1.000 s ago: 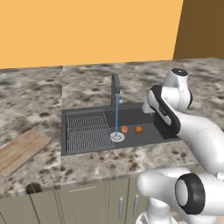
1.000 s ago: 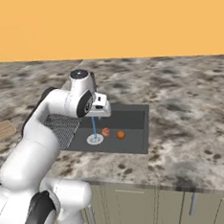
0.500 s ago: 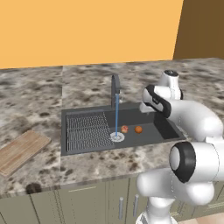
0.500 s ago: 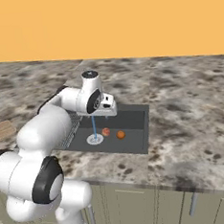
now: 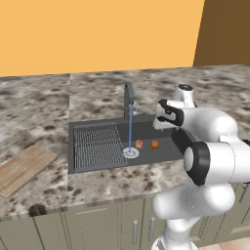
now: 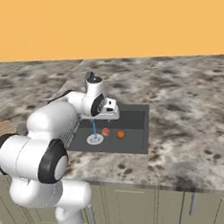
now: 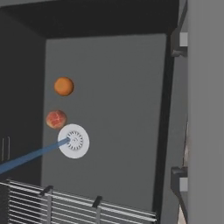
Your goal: Pick the tangerine, peach from the sink and place them on the cutting board to airdry. Then turn off the sink faucet.
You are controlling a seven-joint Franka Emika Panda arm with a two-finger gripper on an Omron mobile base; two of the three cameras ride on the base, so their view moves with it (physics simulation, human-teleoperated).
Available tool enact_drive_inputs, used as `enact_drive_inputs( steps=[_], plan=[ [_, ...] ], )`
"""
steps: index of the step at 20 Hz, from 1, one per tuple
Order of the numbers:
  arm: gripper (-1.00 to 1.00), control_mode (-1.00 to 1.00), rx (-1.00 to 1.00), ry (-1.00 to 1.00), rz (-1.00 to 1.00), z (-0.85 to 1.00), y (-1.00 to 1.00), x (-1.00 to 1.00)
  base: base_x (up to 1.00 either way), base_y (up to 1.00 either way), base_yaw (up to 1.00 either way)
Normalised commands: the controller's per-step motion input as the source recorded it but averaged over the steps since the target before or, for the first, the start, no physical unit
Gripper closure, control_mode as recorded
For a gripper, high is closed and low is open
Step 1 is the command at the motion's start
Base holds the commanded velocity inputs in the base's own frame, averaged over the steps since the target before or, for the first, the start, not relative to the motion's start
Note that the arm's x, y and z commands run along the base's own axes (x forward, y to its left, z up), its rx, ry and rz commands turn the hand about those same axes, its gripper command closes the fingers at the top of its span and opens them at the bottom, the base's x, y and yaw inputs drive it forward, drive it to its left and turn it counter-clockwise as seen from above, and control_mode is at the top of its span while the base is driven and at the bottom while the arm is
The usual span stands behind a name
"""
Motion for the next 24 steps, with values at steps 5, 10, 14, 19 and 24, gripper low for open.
enact_drive_inputs(
  steps=[5, 10, 14, 19, 24],
  plan=[
    [-1.00, -1.00, -0.02, -0.08, 0.00, -0.32, 0.00, 0.00, 0.00, 0.00, 0.00],
    [-1.00, -1.00, 0.00, -0.04, 0.00, -0.32, 0.00, 0.04, 0.00, 0.00, 0.00],
    [-1.00, -1.00, 0.00, 0.00, 0.00, -0.09, -0.03, 0.08, 0.00, 0.00, 0.00],
    [-1.00, -1.00, 0.00, 0.03, 0.00, -0.09, -0.10, 0.17, 0.00, 0.00, 0.00],
    [-1.00, -1.00, 0.01, 0.03, 0.00, -0.15, -0.10, 0.22, 0.00, 0.00, 0.00]
  ],
)
